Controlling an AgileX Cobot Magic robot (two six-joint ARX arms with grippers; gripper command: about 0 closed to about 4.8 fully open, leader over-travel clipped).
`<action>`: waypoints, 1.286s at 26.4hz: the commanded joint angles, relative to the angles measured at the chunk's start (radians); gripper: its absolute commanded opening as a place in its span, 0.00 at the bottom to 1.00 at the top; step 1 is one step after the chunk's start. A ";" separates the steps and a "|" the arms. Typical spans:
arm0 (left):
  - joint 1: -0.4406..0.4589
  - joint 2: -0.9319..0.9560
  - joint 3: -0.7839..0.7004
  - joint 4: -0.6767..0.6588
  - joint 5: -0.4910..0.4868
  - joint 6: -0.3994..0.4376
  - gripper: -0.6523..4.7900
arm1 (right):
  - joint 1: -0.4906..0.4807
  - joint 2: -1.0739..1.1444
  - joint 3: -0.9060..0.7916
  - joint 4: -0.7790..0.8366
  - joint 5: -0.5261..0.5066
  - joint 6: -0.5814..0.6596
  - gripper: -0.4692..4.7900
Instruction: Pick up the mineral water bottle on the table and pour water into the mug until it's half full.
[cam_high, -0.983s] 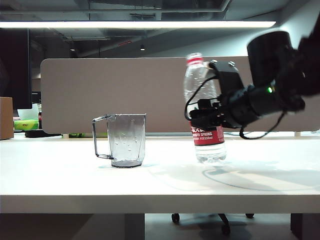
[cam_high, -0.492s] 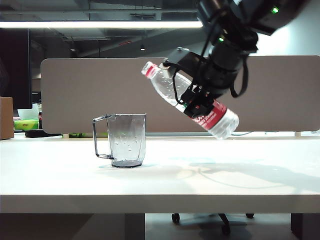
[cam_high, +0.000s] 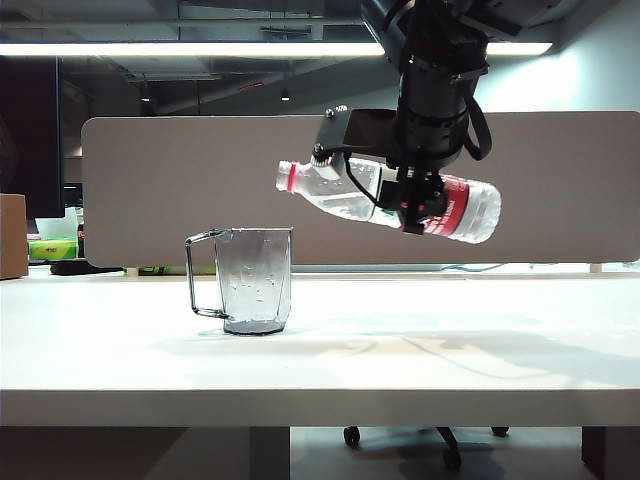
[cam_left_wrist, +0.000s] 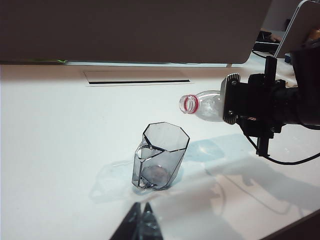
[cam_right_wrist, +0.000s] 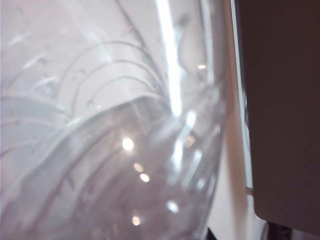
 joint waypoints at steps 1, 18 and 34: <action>-0.001 0.002 0.004 0.006 -0.022 0.003 0.11 | 0.008 -0.011 0.011 0.029 0.060 -0.064 0.49; -0.001 0.002 0.004 0.006 -0.021 0.003 0.11 | 0.045 -0.011 0.012 0.026 0.193 -0.188 0.49; -0.002 0.002 0.004 0.006 -0.021 0.003 0.11 | 0.069 -0.011 0.012 0.110 0.235 -0.237 0.49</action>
